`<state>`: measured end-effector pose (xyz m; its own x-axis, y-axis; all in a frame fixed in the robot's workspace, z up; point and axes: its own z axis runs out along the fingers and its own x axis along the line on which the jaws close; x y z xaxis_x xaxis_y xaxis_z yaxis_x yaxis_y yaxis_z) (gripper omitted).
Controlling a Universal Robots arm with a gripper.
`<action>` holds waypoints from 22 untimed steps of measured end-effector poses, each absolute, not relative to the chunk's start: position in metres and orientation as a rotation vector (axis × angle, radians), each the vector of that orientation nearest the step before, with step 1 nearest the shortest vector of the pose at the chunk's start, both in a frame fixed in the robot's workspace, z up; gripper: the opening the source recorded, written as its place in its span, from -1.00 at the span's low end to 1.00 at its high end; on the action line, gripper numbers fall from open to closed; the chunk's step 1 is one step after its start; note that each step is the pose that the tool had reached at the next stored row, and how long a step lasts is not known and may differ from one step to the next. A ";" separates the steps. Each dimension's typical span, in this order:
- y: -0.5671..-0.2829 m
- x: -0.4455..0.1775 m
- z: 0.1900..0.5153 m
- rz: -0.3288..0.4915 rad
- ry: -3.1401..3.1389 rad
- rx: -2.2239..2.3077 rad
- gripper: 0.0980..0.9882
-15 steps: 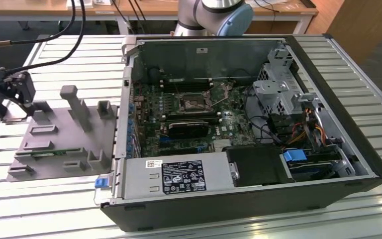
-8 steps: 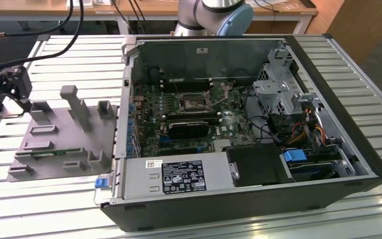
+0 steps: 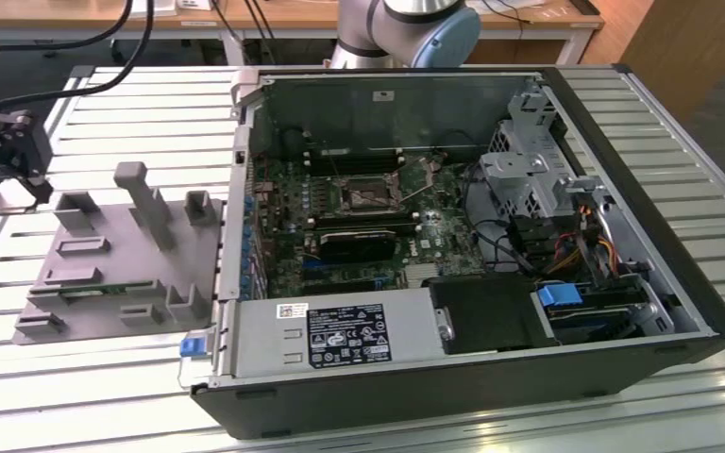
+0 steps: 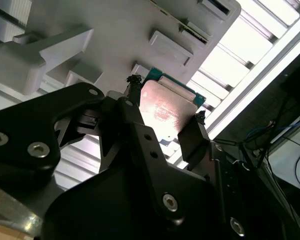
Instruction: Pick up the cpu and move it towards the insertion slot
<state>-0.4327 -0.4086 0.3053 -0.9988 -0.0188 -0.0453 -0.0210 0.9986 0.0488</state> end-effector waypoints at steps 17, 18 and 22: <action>-0.409 -0.433 0.348 0.076 3.096 -0.031 0.00; -0.409 -0.433 0.351 0.076 3.096 -0.031 0.00; -0.409 -0.433 0.360 0.076 3.096 -0.031 0.00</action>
